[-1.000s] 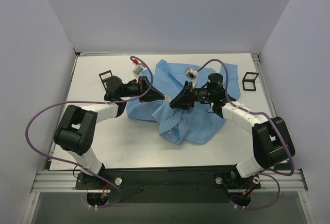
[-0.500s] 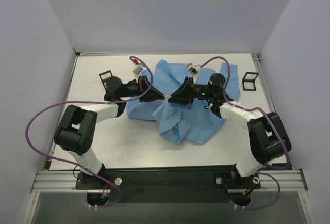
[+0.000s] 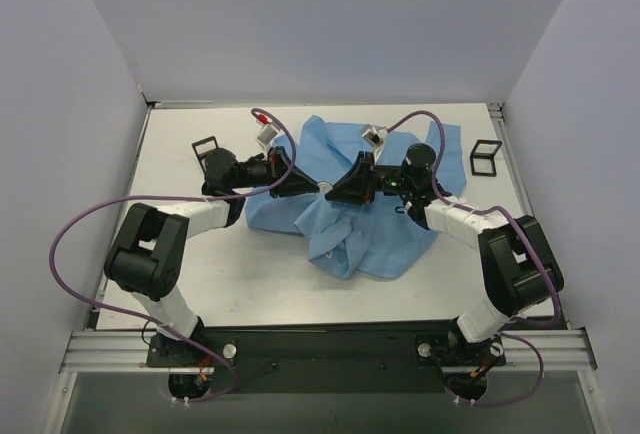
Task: Remove the brooch from the garment
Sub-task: Remove the brooch from the clothes.
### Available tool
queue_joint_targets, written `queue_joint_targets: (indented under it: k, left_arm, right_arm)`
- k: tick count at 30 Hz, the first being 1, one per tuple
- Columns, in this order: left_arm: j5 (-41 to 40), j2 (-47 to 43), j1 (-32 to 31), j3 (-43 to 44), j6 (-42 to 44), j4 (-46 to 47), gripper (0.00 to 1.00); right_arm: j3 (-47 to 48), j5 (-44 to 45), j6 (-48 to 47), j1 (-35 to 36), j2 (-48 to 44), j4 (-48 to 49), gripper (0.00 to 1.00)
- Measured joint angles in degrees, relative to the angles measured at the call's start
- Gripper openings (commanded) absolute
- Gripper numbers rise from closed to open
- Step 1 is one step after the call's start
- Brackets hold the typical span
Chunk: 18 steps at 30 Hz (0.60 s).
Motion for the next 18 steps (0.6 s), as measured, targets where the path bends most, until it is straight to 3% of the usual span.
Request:
queue_joint_targets:
  k: [2, 4, 6, 8, 10, 13, 18]
  left_arm:
    - [0.00, 0.00, 0.00, 0.00, -0.02, 0.09, 0.00]
    - [0.04, 0.00, 0.02, 0.00, -0.13, 0.20, 0.00]
    - [0.07, 0.00, 0.02, 0.00, -0.20, 0.31, 0.12]
    - [0.09, 0.00, 0.02, 0.00, -0.22, 0.28, 0.35]
    - [0.11, 0.00, 0.02, 0.00, -0.33, 0.33, 0.43]
    - [0.09, 0.00, 0.74, 0.02, -0.70, 0.59, 0.50]
    - [0.44, 0.00, 3.45, 0.02, -0.96, 0.57, 0.66]
  right_arm:
    - [0.00, 0.00, -0.02, 0.02, 0.00, 0.00, 0.00]
    - [0.00, 0.02, -0.09, 0.04, 0.00, -0.04, 0.00]
    - [0.00, 0.02, -0.26, 0.04, 0.00, -0.28, 0.00]
    - [0.00, 0.02, -0.66, 0.04, 0.00, -0.68, 0.00]
    - [0.26, -0.07, -2.29, 0.11, -0.02, -2.25, 0.00]
    - [1.88, -0.09, -9.51, 0.35, -0.26, -12.48, 0.00]
    - [10.88, 1.68, -29.33, 1.16, -0.55, -41.59, 0.00]
